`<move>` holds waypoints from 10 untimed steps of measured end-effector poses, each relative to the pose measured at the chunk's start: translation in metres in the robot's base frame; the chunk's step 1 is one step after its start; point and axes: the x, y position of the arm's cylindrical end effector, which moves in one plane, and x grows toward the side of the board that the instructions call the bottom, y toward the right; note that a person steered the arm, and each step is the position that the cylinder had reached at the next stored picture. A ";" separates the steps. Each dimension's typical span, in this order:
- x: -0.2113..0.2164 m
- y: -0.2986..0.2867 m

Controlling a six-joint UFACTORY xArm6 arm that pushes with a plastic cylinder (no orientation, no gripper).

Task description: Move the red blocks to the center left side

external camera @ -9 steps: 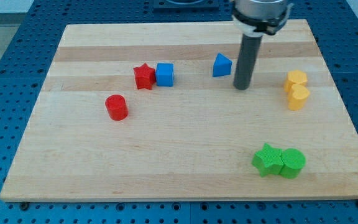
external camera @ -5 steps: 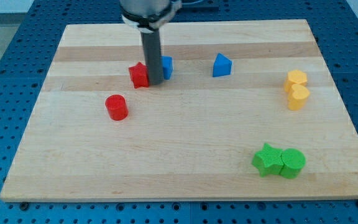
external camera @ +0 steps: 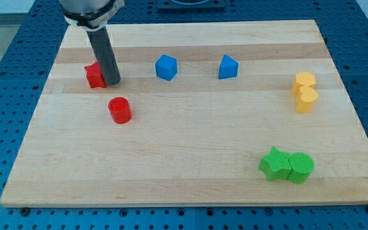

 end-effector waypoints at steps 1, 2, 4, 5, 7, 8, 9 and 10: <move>-0.002 -0.023; -0.010 -0.034; -0.011 0.015; -0.034 0.025; -0.048 -0.003; -0.017 -0.007; -0.023 -0.007; -0.045 -0.028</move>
